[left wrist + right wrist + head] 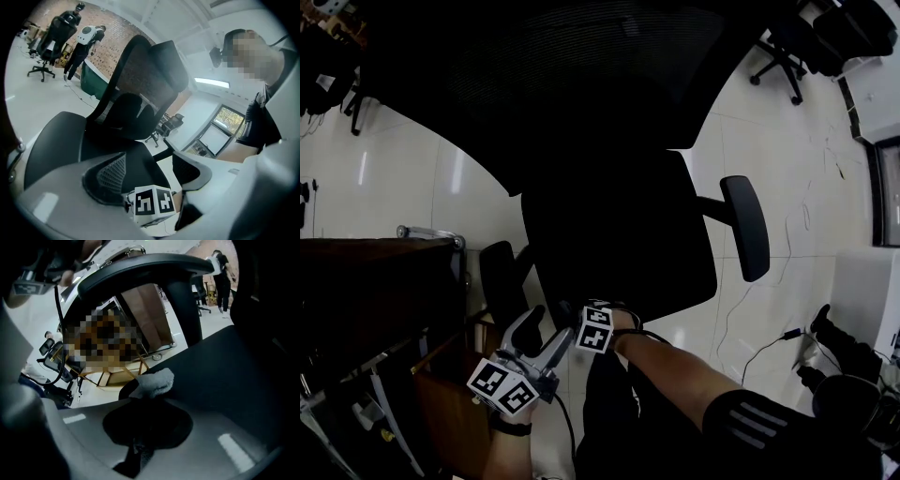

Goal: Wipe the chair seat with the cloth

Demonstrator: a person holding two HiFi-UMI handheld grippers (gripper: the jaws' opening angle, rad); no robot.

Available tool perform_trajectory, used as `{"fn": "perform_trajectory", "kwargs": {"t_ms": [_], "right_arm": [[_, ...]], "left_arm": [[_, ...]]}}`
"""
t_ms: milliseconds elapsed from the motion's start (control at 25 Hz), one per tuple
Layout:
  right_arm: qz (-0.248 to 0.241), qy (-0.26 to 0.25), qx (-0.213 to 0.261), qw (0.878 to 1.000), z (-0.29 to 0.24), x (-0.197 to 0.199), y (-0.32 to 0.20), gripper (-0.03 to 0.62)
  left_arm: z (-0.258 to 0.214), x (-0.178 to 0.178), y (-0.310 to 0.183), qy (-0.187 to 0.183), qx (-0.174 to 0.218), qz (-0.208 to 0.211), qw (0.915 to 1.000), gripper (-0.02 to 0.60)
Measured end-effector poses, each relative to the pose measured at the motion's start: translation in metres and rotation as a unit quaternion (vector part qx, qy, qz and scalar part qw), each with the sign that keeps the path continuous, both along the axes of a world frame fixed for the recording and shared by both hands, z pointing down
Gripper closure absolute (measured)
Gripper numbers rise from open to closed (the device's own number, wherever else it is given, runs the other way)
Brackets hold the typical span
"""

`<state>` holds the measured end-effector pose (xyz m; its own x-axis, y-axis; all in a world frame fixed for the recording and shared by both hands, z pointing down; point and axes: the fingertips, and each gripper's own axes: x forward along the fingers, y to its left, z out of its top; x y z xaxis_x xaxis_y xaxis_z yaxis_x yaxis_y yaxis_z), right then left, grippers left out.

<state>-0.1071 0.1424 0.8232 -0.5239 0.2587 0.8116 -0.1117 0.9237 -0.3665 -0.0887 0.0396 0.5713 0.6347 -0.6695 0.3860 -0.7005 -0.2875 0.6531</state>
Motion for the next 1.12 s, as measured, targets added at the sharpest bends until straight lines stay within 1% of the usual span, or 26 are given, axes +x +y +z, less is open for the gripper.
{"fn": "perform_trajectory", "kwargs": {"t_ms": [80,160,400,480,600,720,800,920,1000,1120], "right_arm": [[0.007,0.0,-0.005,1.0,0.002,0.01,-0.001,0.563],[0.001,0.016,0.0,1.0,0.01,0.038,-0.003,0.563],[0.0,0.09,0.011,0.996,0.027,0.166,-0.021,0.563],[0.012,0.115,0.015,0.993,0.027,0.209,-0.031,0.563],[0.043,0.144,0.022,0.988,0.023,0.269,-0.051,0.563],[0.076,0.171,0.033,0.982,0.016,0.315,-0.071,0.563],[0.095,0.184,0.035,0.978,0.01,0.334,-0.079,0.563],[0.117,0.198,0.036,0.973,0.005,0.344,-0.087,0.563],[0.133,0.196,0.035,0.971,0.001,0.341,-0.089,0.563],[0.188,0.164,0.015,0.968,-0.021,0.318,-0.087,0.563]], "left_arm": [[0.001,0.004,-0.001,0.002,-0.001,0.005,1.0,0.249],[0.001,0.013,-0.002,0.006,-0.002,0.013,0.9999,0.249],[0.0,0.045,-0.008,0.019,-0.007,0.041,0.999,0.249],[-0.003,0.057,-0.011,0.023,-0.007,0.051,0.9984,0.249],[-0.01,0.075,-0.02,0.03,-0.001,0.066,0.9974,0.249],[-0.016,0.087,-0.024,0.036,0.006,0.078,0.9963,0.249],[-0.019,0.09,-0.024,0.035,0.007,0.082,0.996,0.249],[-0.022,0.09,-0.024,0.035,0.009,0.082,0.996,0.249],[-0.024,0.09,-0.021,0.036,0.01,0.084,0.9958,0.249],[-0.034,0.087,-0.016,0.035,0.012,0.088,0.9954,0.249]]}}
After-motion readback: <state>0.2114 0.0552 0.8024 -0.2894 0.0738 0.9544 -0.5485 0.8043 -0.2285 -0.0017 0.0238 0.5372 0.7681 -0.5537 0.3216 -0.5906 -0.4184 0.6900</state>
